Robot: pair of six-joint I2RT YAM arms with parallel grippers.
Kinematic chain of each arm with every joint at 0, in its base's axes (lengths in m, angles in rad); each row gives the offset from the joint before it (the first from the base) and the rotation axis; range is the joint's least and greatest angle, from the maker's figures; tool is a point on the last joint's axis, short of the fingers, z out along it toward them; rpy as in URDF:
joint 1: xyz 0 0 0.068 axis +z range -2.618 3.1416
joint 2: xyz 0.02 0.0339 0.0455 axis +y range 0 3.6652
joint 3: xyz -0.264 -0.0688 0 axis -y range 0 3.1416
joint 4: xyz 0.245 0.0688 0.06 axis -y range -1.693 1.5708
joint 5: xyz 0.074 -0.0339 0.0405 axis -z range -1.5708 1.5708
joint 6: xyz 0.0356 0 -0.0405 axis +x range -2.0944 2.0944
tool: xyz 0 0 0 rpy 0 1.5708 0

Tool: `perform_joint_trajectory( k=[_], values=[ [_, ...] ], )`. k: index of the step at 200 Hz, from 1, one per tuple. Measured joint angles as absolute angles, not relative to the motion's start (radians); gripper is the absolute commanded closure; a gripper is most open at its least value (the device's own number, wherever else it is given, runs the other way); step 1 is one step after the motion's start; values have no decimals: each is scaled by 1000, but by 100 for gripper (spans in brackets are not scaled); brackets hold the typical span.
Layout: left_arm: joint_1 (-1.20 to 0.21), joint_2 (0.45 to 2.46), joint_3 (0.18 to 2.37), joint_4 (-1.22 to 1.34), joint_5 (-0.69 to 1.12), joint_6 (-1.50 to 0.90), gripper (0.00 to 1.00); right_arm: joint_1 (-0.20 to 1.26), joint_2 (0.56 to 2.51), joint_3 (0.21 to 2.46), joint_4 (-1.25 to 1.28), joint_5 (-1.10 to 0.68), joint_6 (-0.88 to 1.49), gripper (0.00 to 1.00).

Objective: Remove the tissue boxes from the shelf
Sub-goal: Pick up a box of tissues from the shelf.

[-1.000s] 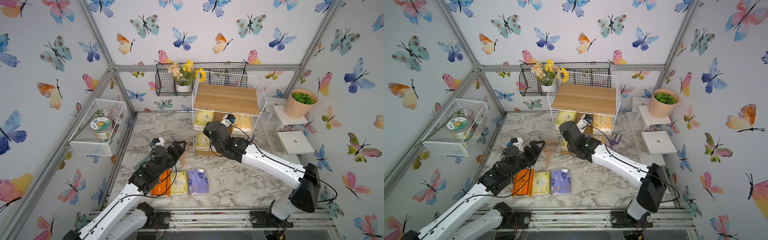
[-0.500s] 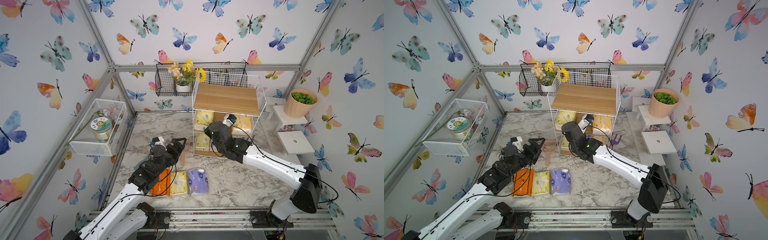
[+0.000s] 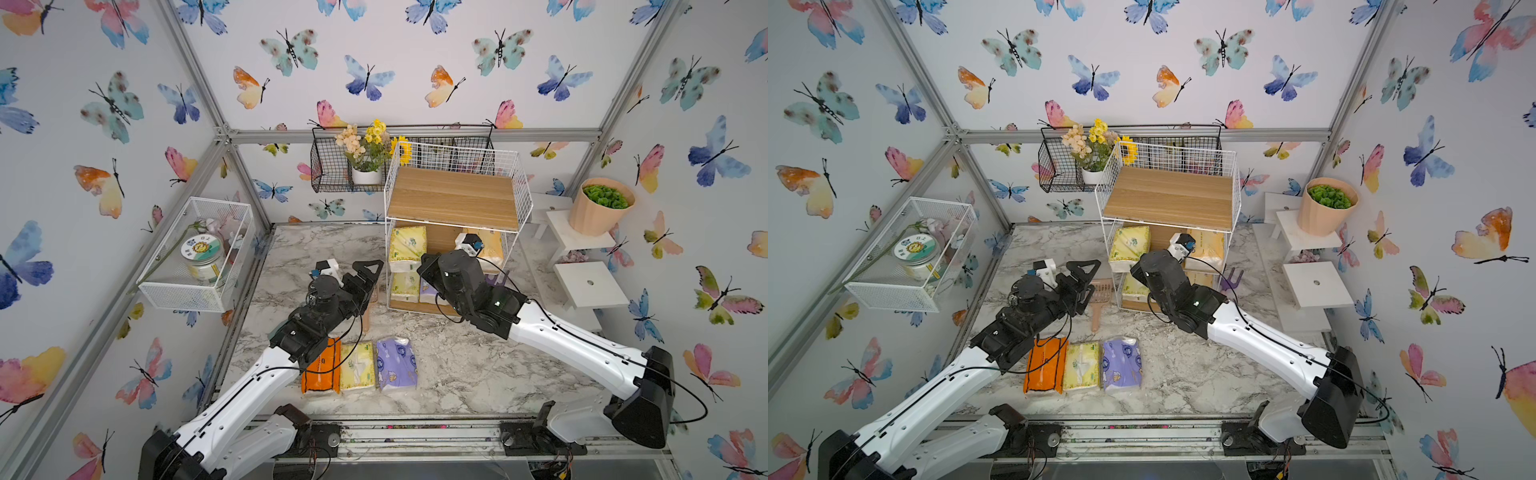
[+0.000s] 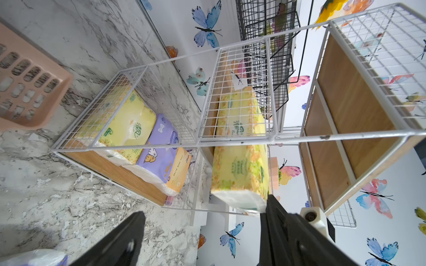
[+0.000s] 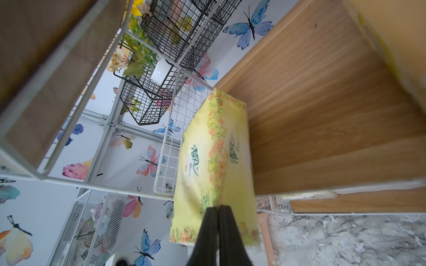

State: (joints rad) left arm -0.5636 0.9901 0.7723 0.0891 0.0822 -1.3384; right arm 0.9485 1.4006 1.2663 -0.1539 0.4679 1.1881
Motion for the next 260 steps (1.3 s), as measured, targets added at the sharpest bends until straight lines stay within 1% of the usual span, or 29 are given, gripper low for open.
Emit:
perform_joint_trajectory(
  k=[30,51,68,84,103,122,146,152,161,162,173,174,184,194,201,205,207,225,235,247,260],
  values=[
    [-564,1065,797,144,144,-1324,0,949,1359,1241,-170,422,1188,98],
    [-564,1119,812,191,201,-1321,4,949,1343,1228,-176,398,1188,98],
    [-564,1152,819,219,237,-1322,14,949,1340,1224,-178,382,1189,98],
    [-564,1166,820,235,255,-1318,29,949,1338,1219,-179,368,1189,98],
    [-564,1168,820,255,262,-1324,42,949,1337,1216,-179,357,1192,98],
    [-564,1168,820,275,267,-1325,52,949,1336,1216,-179,351,1194,98],
    [-564,1170,820,285,279,-1325,61,948,1330,1215,-179,347,1196,98],
    [-564,1171,820,287,281,-1325,64,948,1327,1213,-179,347,1196,97],
    [-564,1171,820,292,283,-1328,67,948,1323,1210,-179,345,1196,89],
    [-564,1171,820,292,284,-1326,67,948,1322,1209,-179,345,1196,86],
    [-564,1171,820,295,286,-1325,69,948,1317,1205,-179,340,1198,69],
    [-564,1171,820,295,286,-1326,69,948,1316,1205,-180,340,1193,69],
    [-564,1171,820,296,287,-1326,69,948,1308,1200,-186,334,1193,55],
    [-564,1171,820,296,287,-1326,69,949,1297,1195,-191,329,1189,44],
    [-564,1171,819,296,287,-1326,69,949,1287,1190,-195,325,1185,38],
    [-565,1170,819,297,287,-1326,69,949,1279,1185,-197,324,1186,33],
    [-565,1170,819,297,287,-1326,69,949,1275,1181,-197,323,1184,33],
    [-566,1164,812,302,287,-1327,69,950,1225,1142,-199,315,1178,17],
    [-569,1153,799,308,287,-1328,69,950,1195,1114,-194,310,1175,11],
    [-572,1136,781,314,292,-1332,69,950,1163,1080,-181,300,1173,6],
    [-572,1116,762,322,300,-1336,69,950,1143,1052,-161,281,1168,3]
  ],
)
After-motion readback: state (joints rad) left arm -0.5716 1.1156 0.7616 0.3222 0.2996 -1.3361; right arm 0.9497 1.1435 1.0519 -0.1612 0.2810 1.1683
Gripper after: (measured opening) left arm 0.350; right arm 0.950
